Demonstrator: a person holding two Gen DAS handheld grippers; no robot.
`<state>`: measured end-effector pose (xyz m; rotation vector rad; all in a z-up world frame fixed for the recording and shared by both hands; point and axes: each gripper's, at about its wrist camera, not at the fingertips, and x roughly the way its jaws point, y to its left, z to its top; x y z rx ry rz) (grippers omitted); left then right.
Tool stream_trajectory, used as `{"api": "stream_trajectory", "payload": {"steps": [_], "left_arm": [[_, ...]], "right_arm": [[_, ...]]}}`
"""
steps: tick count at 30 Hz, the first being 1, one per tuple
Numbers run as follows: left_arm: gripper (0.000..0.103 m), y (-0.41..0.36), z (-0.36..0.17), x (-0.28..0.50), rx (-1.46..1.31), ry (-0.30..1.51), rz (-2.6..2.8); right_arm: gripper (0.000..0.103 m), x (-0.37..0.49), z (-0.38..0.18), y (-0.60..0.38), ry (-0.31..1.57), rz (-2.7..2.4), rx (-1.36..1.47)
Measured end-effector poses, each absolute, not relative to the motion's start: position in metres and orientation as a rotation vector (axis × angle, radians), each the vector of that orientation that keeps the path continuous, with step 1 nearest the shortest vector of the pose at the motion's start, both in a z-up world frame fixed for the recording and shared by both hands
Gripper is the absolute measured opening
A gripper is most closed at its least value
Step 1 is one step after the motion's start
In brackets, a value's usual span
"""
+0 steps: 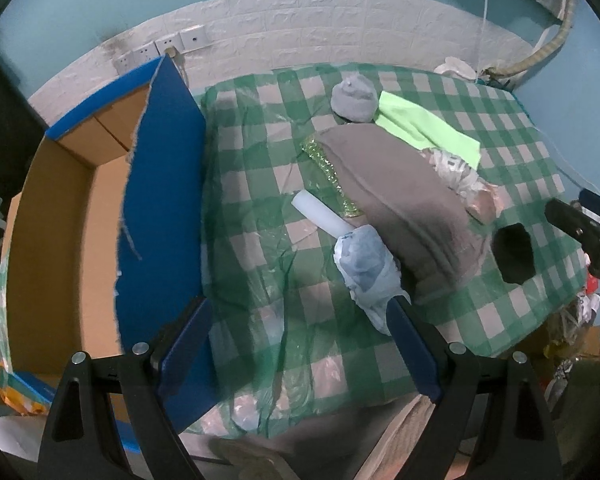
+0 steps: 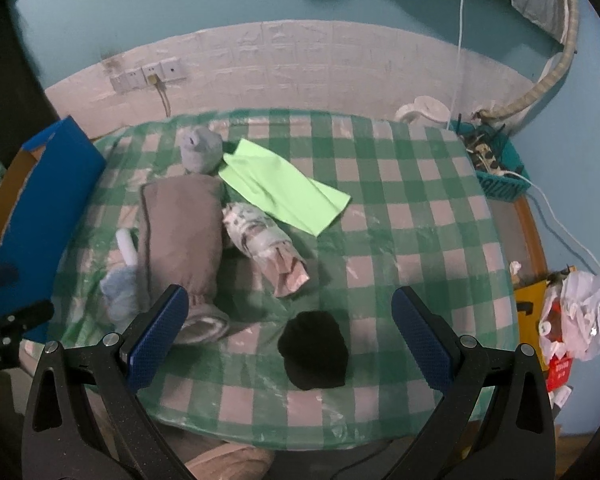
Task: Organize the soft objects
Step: 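Lower the left tool onto the white sock while the right tool descends onto the black beanie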
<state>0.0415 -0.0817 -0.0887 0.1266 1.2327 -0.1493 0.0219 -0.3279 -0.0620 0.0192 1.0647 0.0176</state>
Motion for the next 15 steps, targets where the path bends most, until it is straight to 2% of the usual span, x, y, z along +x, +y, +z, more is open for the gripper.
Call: {"api": "stream_trajectory", "payload": {"steps": [15], "left_arm": [[0.089, -0.093, -0.125, 0.061, 0.069, 1.292, -0.119]], "right_arm": [[0.099, 0.031, -0.128, -0.345, 1.216, 0.008, 0.003]]}}
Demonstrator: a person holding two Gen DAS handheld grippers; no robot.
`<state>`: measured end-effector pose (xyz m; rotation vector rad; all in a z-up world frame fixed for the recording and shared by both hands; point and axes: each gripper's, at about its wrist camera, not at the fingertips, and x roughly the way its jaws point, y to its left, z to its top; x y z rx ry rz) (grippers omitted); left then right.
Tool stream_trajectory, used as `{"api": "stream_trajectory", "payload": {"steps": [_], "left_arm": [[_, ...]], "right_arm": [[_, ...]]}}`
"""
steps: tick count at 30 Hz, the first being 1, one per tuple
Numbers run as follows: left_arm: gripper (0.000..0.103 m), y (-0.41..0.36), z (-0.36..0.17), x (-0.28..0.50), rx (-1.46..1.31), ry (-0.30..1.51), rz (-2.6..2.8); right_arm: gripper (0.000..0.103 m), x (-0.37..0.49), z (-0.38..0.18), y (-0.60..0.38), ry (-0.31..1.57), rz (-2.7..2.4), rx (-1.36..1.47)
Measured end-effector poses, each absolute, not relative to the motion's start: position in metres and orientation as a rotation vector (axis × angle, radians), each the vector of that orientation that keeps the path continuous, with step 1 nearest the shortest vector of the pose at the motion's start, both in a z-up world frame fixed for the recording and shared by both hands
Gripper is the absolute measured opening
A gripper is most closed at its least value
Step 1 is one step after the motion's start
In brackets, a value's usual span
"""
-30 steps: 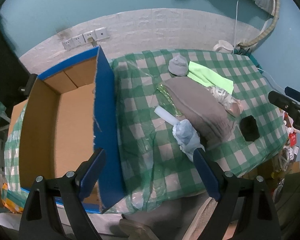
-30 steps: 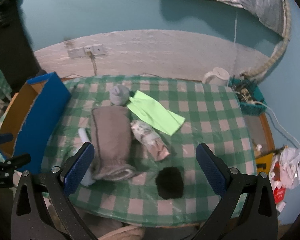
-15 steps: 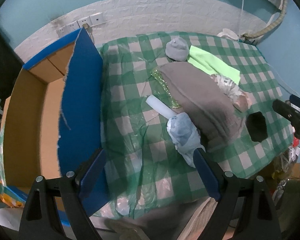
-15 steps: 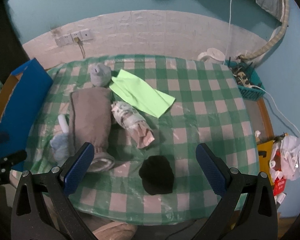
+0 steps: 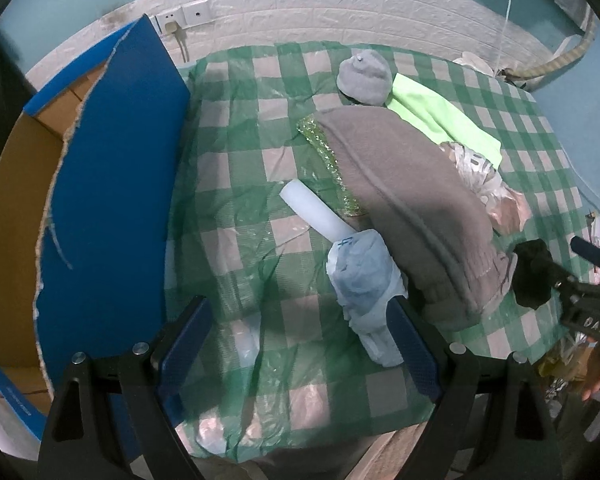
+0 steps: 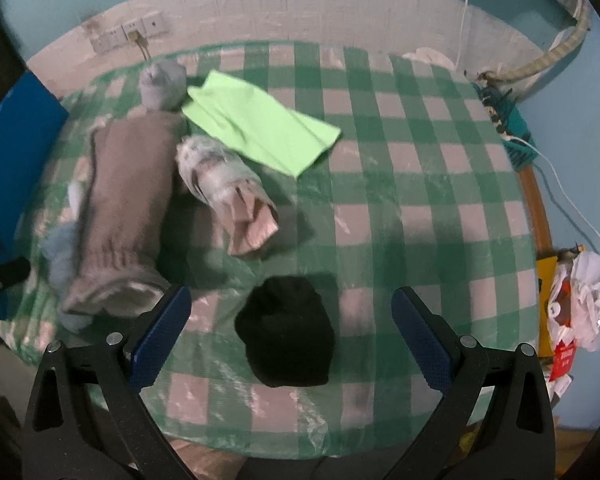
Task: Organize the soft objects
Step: 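Lower the left tool onto the white sock while the right tool descends onto the black beanie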
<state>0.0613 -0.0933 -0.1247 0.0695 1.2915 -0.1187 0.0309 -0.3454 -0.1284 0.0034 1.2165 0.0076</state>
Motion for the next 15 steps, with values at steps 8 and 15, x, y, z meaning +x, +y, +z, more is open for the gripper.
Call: {"api": "stream_trajectory", "payload": {"steps": [8, 15], "left_arm": [[0.089, -0.102, -0.135, 0.064, 0.083, 1.309, -0.121], [0.089, -0.11, -0.145, 0.069, 0.091, 1.327, -0.119]], "right_arm": [[0.091, 0.031, -0.154, -0.343, 1.262, 0.019, -0.035], [0.067, 0.028, -0.169, -0.337, 1.288, 0.054, -0.06]]}}
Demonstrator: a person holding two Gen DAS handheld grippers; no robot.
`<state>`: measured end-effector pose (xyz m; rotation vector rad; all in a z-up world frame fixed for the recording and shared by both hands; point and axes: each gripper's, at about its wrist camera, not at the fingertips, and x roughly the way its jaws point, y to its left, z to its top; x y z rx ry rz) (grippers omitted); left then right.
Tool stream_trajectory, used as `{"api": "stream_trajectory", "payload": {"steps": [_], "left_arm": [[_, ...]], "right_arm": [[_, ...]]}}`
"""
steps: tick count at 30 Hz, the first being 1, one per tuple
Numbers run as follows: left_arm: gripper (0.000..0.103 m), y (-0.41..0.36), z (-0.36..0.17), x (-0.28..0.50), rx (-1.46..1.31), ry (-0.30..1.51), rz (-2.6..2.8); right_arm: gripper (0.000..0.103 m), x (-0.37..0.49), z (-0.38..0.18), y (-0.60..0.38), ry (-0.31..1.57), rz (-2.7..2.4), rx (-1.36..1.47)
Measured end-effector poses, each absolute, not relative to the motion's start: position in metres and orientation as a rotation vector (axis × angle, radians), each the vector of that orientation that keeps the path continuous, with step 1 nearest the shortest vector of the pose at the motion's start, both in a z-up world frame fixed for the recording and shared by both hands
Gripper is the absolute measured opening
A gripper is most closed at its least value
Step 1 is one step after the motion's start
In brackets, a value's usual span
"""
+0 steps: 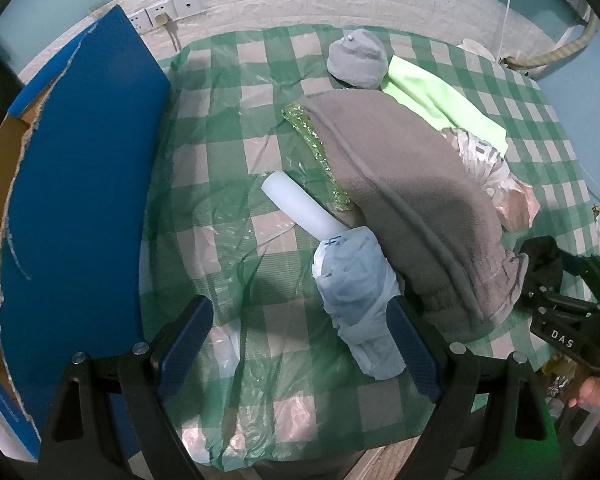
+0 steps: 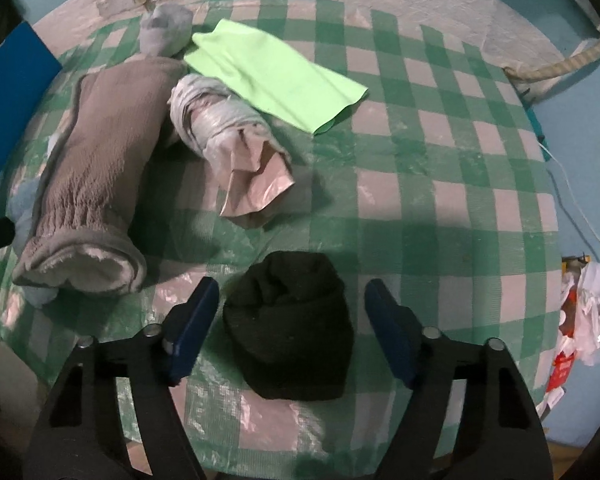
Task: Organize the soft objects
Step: 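Lower the left tool onto the white sock while the right tool descends onto the black beanie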
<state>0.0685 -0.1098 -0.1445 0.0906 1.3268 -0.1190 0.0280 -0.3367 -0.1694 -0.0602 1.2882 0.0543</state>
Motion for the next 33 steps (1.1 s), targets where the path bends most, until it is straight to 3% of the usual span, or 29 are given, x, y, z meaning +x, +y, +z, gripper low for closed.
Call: {"api": "stream_trajectory", "payload": {"steps": [2, 7, 19, 22, 24, 25, 33], "left_arm": [[0.089, -0.111, -0.147, 0.069, 0.087, 1.333, -0.122], [0.089, -0.118, -0.151, 0.072, 0.082, 1.338, -0.132], [0.087, -0.137, -0.174, 0.08, 0.122, 1.386, -0.137], [0.072, -0.136, -0.177, 0.082, 0.122, 1.391, -0.147], [0.052, -0.135, -0.178, 0.081, 0.115, 1.393, -0.158], [0.047, -0.134, -0.178, 0.081, 0.112, 1.393, -0.164], [0.04, -0.12, -0.164, 0.075, 0.112, 1.322, -0.192]], "right_arm": [[0.055, 0.028, -0.174, -0.335, 1.304, 0.06, -0.069], [0.05, 0.027, -0.174, -0.336, 1.3, 0.068, -0.07], [0.048, 0.039, -0.167, -0.339, 1.304, 0.081, -0.041], [0.048, 0.04, -0.158, -0.342, 1.298, 0.086, -0.033], [0.048, 0.04, -0.154, -0.343, 1.293, 0.088, -0.025], [0.048, 0.039, -0.155, -0.342, 1.289, 0.09, -0.022], [0.048, 0.037, -0.144, -0.335, 1.265, 0.1, -0.022]]}}
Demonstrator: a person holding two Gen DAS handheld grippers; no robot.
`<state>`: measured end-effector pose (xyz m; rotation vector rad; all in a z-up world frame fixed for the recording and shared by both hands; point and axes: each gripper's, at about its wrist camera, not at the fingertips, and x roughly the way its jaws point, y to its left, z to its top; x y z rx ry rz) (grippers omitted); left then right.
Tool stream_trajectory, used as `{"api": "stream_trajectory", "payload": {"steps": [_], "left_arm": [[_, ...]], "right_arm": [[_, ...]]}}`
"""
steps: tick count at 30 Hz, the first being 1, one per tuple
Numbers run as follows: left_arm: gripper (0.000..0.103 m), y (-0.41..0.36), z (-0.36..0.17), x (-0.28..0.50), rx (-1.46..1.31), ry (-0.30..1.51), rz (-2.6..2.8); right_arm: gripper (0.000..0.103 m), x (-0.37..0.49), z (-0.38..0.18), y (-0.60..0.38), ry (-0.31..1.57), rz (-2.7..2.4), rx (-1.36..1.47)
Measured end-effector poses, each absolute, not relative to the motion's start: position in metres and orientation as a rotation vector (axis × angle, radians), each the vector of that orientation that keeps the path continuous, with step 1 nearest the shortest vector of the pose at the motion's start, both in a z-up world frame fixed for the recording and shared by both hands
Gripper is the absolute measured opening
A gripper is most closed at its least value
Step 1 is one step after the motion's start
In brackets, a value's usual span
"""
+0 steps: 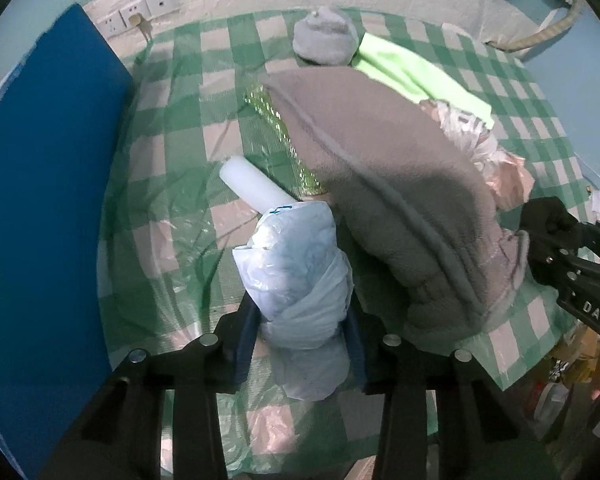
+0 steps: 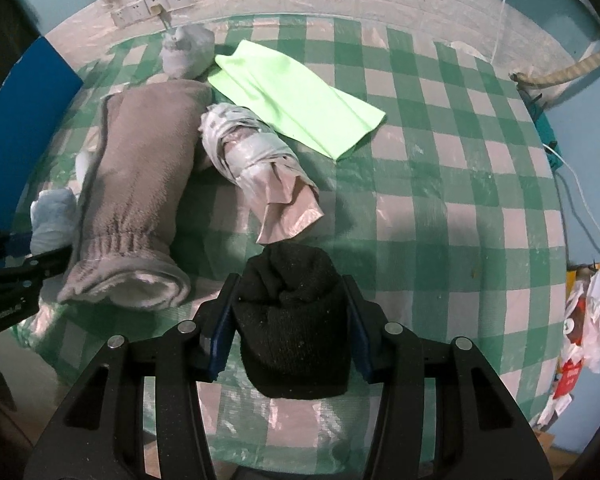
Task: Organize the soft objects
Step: 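Lower the left tool onto the white sock while the right tool descends onto the black beanie, then lift the white sock with the left tool while the right tool lifts the black beanie toward the box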
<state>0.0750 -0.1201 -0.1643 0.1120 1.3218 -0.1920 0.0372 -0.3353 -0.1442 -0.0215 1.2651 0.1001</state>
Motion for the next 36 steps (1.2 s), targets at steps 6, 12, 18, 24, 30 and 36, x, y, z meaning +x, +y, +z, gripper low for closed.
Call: {"api": "stream_trajectory", "payload": {"steps": [6, 12, 18, 24, 30, 36], "left_arm": [[0.04, -0.12, -0.143, 0.054, 0.179, 1.269, -0.183], [0.04, -0.12, -0.13, 0.037, 0.235, 1.233, -0.17], [0.04, -0.116, -0.12, 0.03, 0.248, 1.2, -0.168], [0.04, -0.105, -0.107, 0.026, 0.246, 1.17, -0.164], [0.04, -0.096, -0.097, 0.02, 0.254, 1.151, -0.159], [0.04, -0.087, -0.085, 0.015, 0.251, 1.129, -0.155]], "right_arm": [[0.048, 0.038, -0.139, -0.325, 1.249, 0.098, -0.022], [0.048, 0.035, -0.124, -0.32, 1.221, 0.108, -0.017], [0.048, 0.033, -0.107, -0.309, 1.189, 0.132, -0.019], [0.048, 0.03, -0.094, -0.298, 1.171, 0.156, -0.022], [0.048, 0.028, -0.081, -0.287, 1.151, 0.175, -0.019], [0.048, 0.026, -0.067, -0.273, 1.128, 0.202, -0.025]]}}
